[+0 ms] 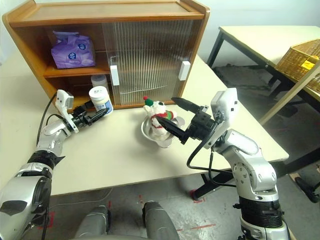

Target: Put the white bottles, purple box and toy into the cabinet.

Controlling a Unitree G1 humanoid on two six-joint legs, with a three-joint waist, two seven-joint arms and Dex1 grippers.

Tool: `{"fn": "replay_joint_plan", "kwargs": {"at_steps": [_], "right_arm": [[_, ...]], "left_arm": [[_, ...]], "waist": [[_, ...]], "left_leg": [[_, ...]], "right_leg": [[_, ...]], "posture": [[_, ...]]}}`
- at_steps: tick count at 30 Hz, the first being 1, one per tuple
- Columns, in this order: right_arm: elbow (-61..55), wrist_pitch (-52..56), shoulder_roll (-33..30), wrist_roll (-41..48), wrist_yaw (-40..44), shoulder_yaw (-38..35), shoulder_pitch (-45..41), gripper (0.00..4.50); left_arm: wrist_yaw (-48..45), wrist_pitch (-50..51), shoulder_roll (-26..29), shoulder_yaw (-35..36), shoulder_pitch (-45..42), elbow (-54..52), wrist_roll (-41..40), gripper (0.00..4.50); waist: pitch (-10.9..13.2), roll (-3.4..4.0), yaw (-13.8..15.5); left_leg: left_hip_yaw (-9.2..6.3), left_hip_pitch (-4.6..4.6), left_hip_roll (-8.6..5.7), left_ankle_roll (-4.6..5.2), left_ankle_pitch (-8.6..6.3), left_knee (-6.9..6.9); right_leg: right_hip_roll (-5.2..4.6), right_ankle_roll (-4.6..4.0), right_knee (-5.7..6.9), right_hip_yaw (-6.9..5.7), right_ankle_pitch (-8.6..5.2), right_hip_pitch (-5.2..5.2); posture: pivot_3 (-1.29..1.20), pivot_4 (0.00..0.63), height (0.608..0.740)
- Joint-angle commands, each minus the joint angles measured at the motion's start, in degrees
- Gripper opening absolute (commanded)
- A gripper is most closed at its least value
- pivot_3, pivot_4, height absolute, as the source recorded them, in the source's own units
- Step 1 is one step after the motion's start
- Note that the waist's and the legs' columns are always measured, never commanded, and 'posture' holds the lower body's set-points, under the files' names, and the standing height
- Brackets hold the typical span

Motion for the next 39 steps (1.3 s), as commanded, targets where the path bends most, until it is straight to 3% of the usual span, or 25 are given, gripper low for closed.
{"fn": "replay_joint_plan", "kwargs": {"at_steps": [1,16,39], "right_arm": [[0.97,-0.69,0.11,-0.12,0.4,-0.11,-0.06,4.5],[1.11,-0.79,0.54,-0.23,0.49,0.45,-0.6,4.5],[-0.61,-0.08,0.38,0.17,-0.84,0.34,0.18,4.5]], "left_arm": [[3.99,1.15,0.63,0.83,0.75,-2.46,-0.1,3.07],[20.26,2.71,3.76,1.36,-2.68,5.06,3.1,3.07],[41.46,-0.73,-1.17,2.23,-11.33,17.46,6.07,3.07]], "waist": [[0.0,0.0,0.0],[0.01,-0.01,0.2],[0.02,-0.03,0.0]], "left_leg": [[0.0,0.0,0.0,0.0,0.0,0.0],[0.0,0.03,0.01,0.0,0.0,0.0],[0.05,0.12,-0.04,0.01,0.01,0.0]], "right_leg": [[0.0,0.0,0.0,0.0,0.0,0.0],[0.0,-0.03,0.02,0.01,0.01,0.0],[0.02,-0.03,0.02,0.01,0.01,0.06]], "posture": [[-0.11,0.068,0.74],[-0.1,0.073,0.74],[-0.13,0.072,0.74]]}}
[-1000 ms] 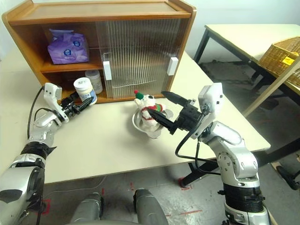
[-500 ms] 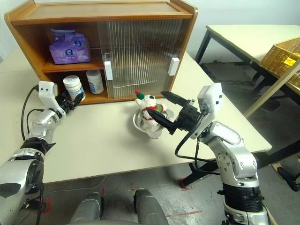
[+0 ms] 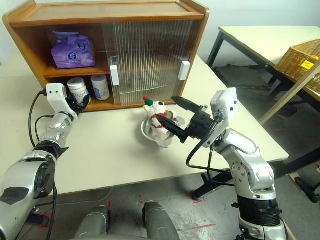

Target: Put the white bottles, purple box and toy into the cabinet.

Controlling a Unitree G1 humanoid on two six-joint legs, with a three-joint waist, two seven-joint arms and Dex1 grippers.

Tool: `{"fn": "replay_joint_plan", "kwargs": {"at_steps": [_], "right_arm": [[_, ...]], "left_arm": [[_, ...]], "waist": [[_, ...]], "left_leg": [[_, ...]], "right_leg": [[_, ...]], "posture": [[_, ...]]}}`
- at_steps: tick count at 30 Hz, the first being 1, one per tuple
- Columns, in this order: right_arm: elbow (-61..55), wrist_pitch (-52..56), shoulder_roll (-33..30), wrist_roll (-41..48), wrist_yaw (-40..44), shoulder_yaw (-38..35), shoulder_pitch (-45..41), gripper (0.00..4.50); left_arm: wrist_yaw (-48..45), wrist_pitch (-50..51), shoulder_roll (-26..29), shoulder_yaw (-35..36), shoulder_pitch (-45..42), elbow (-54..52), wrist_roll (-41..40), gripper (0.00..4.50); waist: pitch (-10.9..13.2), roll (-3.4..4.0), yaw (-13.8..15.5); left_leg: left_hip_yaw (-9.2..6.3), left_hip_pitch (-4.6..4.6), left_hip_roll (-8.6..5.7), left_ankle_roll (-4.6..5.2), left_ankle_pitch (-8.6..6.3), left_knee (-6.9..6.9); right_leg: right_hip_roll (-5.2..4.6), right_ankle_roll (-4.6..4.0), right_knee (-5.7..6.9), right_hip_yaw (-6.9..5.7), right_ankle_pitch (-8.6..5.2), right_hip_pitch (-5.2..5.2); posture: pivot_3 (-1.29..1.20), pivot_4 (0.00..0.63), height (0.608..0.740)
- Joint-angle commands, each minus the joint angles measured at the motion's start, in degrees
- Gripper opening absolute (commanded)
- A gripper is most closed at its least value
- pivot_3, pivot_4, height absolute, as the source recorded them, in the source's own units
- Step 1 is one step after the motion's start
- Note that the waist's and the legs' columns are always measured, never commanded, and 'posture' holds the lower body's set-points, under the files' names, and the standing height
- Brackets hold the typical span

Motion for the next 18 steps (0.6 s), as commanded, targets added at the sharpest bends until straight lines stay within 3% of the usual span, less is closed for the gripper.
{"fn": "replay_joint_plan", "kwargs": {"at_steps": [1,18], "right_arm": [[-1.19,0.57,-0.21,0.28,-0.29,0.0,0.54,4.5],[-2.03,0.12,-0.17,0.36,-0.77,-0.47,2.24,4.5]], "left_arm": [[1.75,-0.15,-0.33,0.66,-1.7,1.43,0.71,3.07],[8.81,2.03,-0.81,0.64,-5.25,4.3,3.62,3.07]], "waist": [[0.01,-0.01,-0.02],[0.05,-0.07,-0.25]], "left_leg": [[0.0,0.0,0.0,0.0,0.0,0.0],[0.02,-0.01,-0.01,0.0,0.0,0.0]], "right_leg": [[0.0,0.0,0.0,0.0,0.0,0.0],[0.0,0.0,-0.02,0.01,0.0,-0.01]], "posture": [[-0.13,0.072,0.74],[-0.15,0.073,0.74]]}}
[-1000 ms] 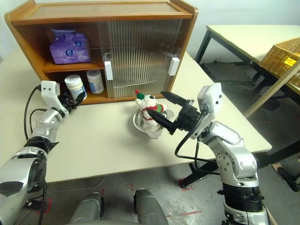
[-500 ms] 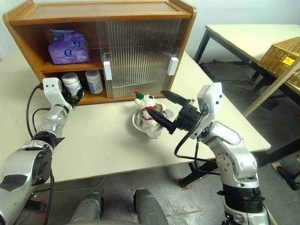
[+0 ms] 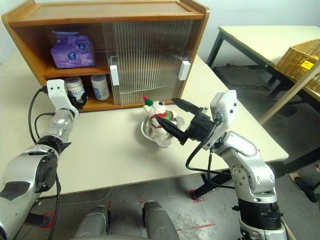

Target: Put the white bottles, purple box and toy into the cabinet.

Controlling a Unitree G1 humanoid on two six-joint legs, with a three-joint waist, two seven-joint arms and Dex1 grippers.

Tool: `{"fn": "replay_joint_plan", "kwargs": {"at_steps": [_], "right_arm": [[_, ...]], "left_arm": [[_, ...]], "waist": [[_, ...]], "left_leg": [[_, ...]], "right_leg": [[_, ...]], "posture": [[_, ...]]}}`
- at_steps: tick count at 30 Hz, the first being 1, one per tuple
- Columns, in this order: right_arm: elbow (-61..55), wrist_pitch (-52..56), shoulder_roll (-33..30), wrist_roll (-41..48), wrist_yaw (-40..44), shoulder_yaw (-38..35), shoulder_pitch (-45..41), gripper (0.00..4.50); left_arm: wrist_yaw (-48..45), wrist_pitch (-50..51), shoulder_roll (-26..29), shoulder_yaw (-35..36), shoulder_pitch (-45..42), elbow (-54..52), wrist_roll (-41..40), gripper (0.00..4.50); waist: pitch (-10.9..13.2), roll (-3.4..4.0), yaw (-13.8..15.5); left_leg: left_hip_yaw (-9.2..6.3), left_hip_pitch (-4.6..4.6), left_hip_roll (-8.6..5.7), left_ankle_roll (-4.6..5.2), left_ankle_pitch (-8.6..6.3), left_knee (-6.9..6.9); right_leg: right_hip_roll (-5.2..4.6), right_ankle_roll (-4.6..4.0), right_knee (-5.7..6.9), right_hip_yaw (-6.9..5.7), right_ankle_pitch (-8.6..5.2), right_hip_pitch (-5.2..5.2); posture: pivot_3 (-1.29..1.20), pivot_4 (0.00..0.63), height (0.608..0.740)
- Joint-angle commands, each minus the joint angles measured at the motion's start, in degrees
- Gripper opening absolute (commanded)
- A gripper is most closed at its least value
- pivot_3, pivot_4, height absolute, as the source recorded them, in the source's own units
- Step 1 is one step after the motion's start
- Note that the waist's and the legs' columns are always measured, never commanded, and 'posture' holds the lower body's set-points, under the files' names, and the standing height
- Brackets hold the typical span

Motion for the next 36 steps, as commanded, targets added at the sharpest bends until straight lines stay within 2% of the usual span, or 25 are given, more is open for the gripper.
{"fn": "replay_joint_plan", "kwargs": {"at_steps": [1,4,8,36], "right_arm": [[-0.86,0.06,-0.19,0.34,-0.04,-0.49,0.63,4.5],[-0.92,0.13,-0.21,0.38,-0.17,-0.53,0.64,4.5],[-0.83,0.19,-0.36,0.46,-0.1,-0.61,0.61,4.5],[1.08,0.09,-0.07,-0.1,1.39,0.69,-1.89,4.5]], "left_arm": [[0.53,0.42,-0.16,0.26,-1.33,0.63,0.98,3.07],[0.44,0.8,-0.19,0.2,-1.38,0.69,1.41,3.07],[0.44,1.17,-0.31,0.2,-1.36,0.72,1.91,4.45],[1.16,-3.11,-1.82,0.29,2.87,-1.51,2.2,4.48]], "waist": [[0.0,0.0,-0.05],[0.0,0.0,-0.11],[0.0,-0.01,-0.13],[0.0,0.0,-0.05]], "left_leg": [[0.0,0.0,0.0,0.0,0.0,0.0],[0.0,0.01,0.0,0.0,0.0,0.0],[0.0,0.01,0.0,0.0,0.0,0.0],[0.02,0.13,-0.02,0.05,0.03,0.06]], "right_leg": [[0.0,0.0,0.0,0.0,0.0,0.0],[0.0,0.0,0.0,0.0,0.0,0.0],[0.0,0.0,0.0,0.0,0.0,0.0],[0.0,-0.01,0.05,-0.01,0.01,0.14]], "posture": [[-0.15,0.073,0.74],[-0.15,0.074,0.74],[-0.15,0.073,0.74],[-0.12,0.058,0.74]]}}
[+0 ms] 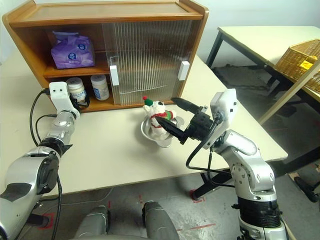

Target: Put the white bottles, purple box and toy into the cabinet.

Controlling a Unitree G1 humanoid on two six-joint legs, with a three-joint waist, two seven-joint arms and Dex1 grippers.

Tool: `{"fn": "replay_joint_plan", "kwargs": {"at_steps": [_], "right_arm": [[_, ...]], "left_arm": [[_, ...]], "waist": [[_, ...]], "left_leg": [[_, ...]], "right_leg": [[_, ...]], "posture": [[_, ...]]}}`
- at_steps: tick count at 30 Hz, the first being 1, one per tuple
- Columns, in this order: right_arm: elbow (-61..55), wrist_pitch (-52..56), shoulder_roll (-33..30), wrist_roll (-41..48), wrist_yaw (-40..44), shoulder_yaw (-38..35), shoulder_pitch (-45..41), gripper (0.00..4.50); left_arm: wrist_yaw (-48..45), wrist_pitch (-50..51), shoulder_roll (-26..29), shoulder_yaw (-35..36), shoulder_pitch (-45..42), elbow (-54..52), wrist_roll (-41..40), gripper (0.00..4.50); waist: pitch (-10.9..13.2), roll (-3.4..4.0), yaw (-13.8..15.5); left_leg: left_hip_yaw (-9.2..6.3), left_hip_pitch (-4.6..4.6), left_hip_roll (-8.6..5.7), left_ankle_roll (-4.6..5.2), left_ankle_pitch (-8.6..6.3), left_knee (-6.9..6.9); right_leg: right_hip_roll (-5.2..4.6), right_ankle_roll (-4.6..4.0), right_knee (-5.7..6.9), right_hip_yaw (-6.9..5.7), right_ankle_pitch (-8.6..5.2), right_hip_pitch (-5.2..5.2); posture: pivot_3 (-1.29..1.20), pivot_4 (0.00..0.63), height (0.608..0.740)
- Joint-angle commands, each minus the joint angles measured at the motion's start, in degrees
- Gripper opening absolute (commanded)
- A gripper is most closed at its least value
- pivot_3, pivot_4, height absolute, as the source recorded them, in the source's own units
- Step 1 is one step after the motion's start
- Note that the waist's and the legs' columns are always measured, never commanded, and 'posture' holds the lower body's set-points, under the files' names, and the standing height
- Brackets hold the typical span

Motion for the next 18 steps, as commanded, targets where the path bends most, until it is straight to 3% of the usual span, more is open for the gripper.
{"fn": "replay_joint_plan", "kwargs": {"at_steps": [1,18], "right_arm": [[0.42,0.15,-0.05,-0.07,0.37,0.62,-0.39,4.5],[2.91,-1.3,0.32,-0.66,2.32,0.85,-0.75,4.5]], "left_arm": [[-0.07,-1.22,-0.82,0.18,1.56,-1.1,-0.08,4.48],[-0.78,-3.48,-0.84,-0.61,10.79,-13.64,0.03,4.48]], "waist": [[0.0,0.0,0.01],[0.0,0.01,0.24]], "left_leg": [[0.0,0.03,0.0,0.0,0.0,0.0],[0.0,0.13,0.0,0.03,0.02,0.05]], "right_leg": [[0.0,0.0,0.0,0.0,0.0,0.02],[0.0,0.0,0.04,0.0,0.0,0.14]], "posture": [[-0.12,0.058,0.74],[-0.09,0.068,0.74]]}}
